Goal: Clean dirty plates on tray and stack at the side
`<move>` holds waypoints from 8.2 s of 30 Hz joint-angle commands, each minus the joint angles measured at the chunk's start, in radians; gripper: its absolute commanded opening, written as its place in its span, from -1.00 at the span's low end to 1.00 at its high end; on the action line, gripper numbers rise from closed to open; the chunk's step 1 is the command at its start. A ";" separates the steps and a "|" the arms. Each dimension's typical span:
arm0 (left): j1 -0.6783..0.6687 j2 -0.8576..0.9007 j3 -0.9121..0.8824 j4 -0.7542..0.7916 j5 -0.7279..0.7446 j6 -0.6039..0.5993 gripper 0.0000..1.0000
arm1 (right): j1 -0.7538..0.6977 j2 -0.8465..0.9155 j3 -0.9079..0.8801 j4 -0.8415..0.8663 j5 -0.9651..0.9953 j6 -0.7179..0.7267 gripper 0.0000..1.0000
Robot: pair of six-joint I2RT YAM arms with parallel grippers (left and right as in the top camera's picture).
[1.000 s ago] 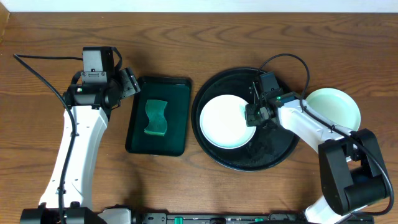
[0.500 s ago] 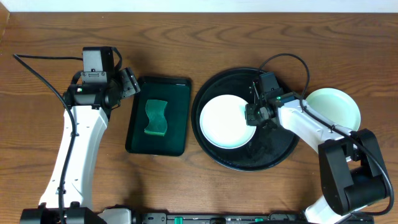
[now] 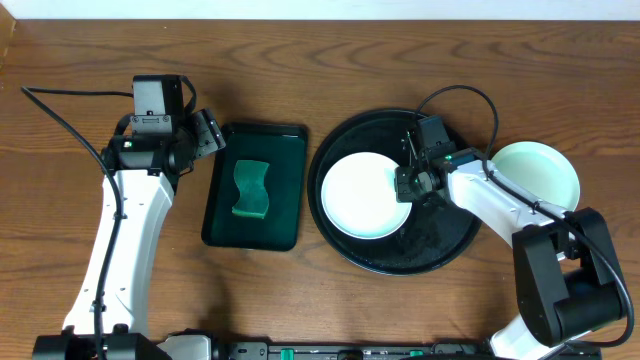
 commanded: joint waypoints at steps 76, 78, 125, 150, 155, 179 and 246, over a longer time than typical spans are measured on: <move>0.004 0.002 0.012 0.000 -0.012 0.010 0.57 | -0.088 -0.018 0.069 -0.121 -0.066 0.018 -0.98; 0.004 0.002 0.012 0.001 -0.012 0.010 0.57 | -0.088 -0.018 0.069 -0.121 -0.066 0.018 -0.98; 0.269 -0.060 0.012 0.016 -0.184 -0.005 0.57 | -0.034 -0.014 -0.002 -0.045 -0.057 0.018 -0.67; 0.269 -0.060 0.012 0.016 -0.184 -0.005 0.57 | -0.032 -0.017 0.075 -0.150 -0.083 0.023 -0.98; 0.269 -0.060 0.012 0.016 -0.184 -0.005 0.57 | -0.032 -0.017 0.157 -0.253 -0.085 0.026 -0.98; 0.269 -0.060 0.012 0.016 -0.184 -0.005 0.57 | -0.019 -0.017 0.354 -0.382 -0.225 0.079 -0.98; 0.269 -0.060 0.012 0.016 -0.184 -0.005 0.57 | 0.742 -0.017 0.355 0.588 1.003 -0.882 -0.98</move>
